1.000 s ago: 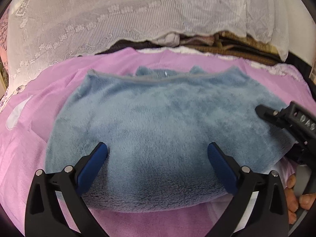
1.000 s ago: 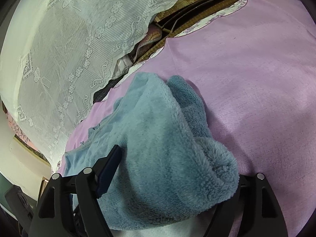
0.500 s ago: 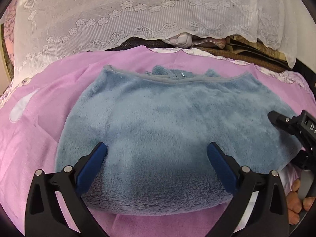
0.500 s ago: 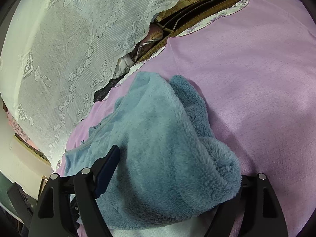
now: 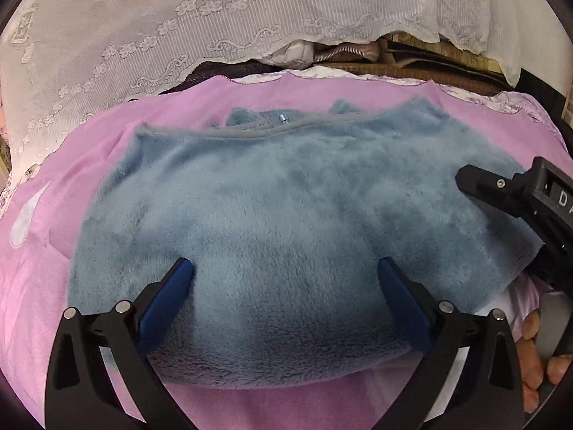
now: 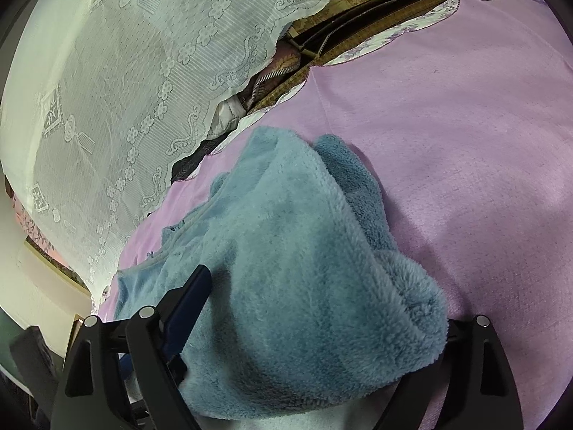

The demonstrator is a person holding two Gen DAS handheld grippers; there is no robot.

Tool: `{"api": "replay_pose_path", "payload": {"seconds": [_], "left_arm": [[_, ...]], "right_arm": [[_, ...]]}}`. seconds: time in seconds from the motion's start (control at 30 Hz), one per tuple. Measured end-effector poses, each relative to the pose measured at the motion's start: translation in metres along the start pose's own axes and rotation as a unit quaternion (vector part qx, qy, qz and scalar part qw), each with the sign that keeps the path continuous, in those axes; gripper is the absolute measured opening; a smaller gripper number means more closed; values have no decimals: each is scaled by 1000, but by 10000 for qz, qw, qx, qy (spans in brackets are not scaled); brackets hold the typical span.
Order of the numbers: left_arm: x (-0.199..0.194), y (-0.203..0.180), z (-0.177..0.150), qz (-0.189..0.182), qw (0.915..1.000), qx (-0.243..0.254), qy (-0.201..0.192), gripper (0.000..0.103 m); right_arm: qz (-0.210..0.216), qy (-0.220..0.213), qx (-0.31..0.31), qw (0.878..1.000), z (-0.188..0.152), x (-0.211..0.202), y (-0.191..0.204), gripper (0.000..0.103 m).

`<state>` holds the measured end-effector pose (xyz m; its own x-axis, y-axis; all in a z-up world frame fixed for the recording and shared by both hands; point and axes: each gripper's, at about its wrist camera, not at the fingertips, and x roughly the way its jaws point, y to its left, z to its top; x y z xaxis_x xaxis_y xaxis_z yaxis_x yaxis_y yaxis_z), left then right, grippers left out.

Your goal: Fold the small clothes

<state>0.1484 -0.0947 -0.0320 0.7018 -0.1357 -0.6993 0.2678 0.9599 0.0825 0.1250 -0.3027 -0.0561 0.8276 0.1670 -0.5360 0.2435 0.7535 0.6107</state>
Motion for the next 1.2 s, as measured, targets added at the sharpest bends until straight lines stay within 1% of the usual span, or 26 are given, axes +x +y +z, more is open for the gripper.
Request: {"api": "replay_pose_path", "payload": {"seconds": [0.07, 0.1, 0.13, 0.23, 0.3, 0.37, 0.4, 0.47, 0.53, 0.57, 0.6, 0.63, 0.67, 0.7, 0.73, 0.77, 0.8, 0.83, 0.87, 0.9, 0.93, 0.97, 1.0, 1.07, 1.13, 1.2], "left_arm": [[-11, 6, -3, -81, 9997, -122, -172, 99], [-21, 13, -5, -179, 9991, -236, -318, 99], [-30, 21, -8, -184, 9983, -339, -447, 99], [-46, 45, -10, 70, 9957, -636, -665, 99], [-44, 69, -16, 168, 9939, -958, -529, 99], [-41, 86, -22, 214, 9916, -1222, -368, 99], [-39, 93, -24, 226, 9903, -1343, -288, 99], [-37, 107, -27, 195, 9867, -1601, -220, 99], [-38, 112, -27, 174, 9852, -1682, -271, 99], [-39, 110, -27, 180, 9861, -1623, -295, 99], [-38, 106, -26, 200, 9876, -1528, -300, 99], [-35, 100, -25, 278, 9899, -1362, -264, 99], [-32, 96, -26, 346, 9915, -1240, -202, 99], [-24, 91, -26, 419, 9930, -1100, -63, 99], [-18, 90, -25, 443, 9934, -1055, 52, 99], [-14, 91, -25, 425, 9934, -1056, 157, 99], [-10, 93, -25, 356, 9930, -1103, 229, 99], [-8, 97, -26, 239, 9920, -1208, 275, 99], [-6, 102, -27, 112, 9906, -1321, 325, 99], [-5, 104, -28, 32, 9896, -1395, 352, 99], [-5, 108, -29, -50, 9881, -1495, 356, 99], [-7, 111, -29, -70, 9873, -1558, 301, 99], [-11, 113, -29, -47, 9869, -1598, 201, 99], [-27, 116, -28, 149, 9864, -1629, -166, 99], [-38, 118, -26, 241, 9851, -1647, -436, 99], [-33, 119, -24, 364, 9854, -1632, -327, 99]], "right_arm": [[31, 18, 8, 10000, 1, -1, -1, 88], [47, 40, 8, 10000, 2, -1, -2, 88], [66, 70, 17, 10000, 2, -1, -3, 88], [203, 178, 183, 9995, 6, -7, -9, 88], [380, 196, 494, 9979, 11, -18, -21, 88], [440, 78, 796, 9958, 16, -31, -31, 88], [395, -55, 967, 9945, 21, -42, -38, 88], [207, -287, 1031, 9940, 29, -56, -46, 88], [12, -465, 769, 9960, 35, -65, -44, 79], [-55, -535, 501, 9973, 36, -68, -39, 65], [-89, -564, 228, 9981, 37, -68, -30, 54], [-46, -550, 98, 9984, 36, -67, -26, 51], [59, -492, -32, 9988, 35, -63, -20, 45], [145, -414, -167, 9989, 33, -59, -14, 40], [144, -368, -338, 9986, 31, -54, -7, 40], [51, -357, -561, 9978, 29, -50, -1, 40], [-122, -280, -765, 9966, 28, -42, 2, 40], [-287, -200, -841, 9958, 28, -38, 2, 41], [-568, -25, -827, 9950, 28, -28, -4, 41], [-542, 163, -550, 9969, 28, -18, -19, 43], [-417, 200, -329, 9984, 27, -18, -28, 45], [-368, 224, -125, 9990, 30, -20, -34, 49], [-298, 218, -16, 9993, 31, -23, -36, 49], [-337, -3, -65, 9994, 32, -33, -32, 49], [-305, -257, -113, 9991, 31, -46, -27, 52], [-160, -410, -107, 9990, 32, -54, -24, 52]]}}
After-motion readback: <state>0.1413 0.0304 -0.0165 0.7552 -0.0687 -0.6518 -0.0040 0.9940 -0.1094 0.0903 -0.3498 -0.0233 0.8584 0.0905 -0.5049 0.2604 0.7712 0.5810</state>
